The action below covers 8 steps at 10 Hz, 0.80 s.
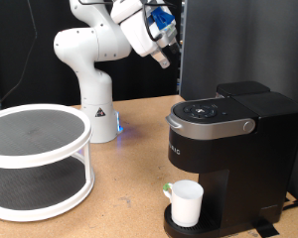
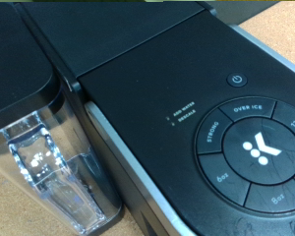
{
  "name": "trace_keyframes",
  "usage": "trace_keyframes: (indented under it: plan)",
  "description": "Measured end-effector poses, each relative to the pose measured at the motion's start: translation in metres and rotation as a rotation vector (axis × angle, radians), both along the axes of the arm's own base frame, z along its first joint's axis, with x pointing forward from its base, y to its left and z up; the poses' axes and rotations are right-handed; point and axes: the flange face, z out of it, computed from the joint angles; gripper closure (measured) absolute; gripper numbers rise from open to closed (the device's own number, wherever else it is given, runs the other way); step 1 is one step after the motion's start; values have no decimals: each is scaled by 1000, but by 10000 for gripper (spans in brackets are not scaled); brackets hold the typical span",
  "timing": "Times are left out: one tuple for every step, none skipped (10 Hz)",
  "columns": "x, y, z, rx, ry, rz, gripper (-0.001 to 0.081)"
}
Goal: Make a cup of coffee with the keurig machine
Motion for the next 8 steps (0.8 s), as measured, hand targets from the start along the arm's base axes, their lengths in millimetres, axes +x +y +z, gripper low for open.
trace_keyframes:
  plan:
    - [0, 1, 0, -50, -15, 32, 1]
    - [0, 8, 1, -137, -24, 83, 1]
    - [0, 18, 7, -224, -27, 143, 1]
    - [2, 29, 15, -287, -27, 190, 1]
    - [6, 38, 25, -343, -20, 238, 1]
    - [11, 47, 34, -394, -16, 280, 1]
    - [18, 56, 40, -426, 2, 305, 1]
    - [25, 65, 45, -409, 58, 242, 1]
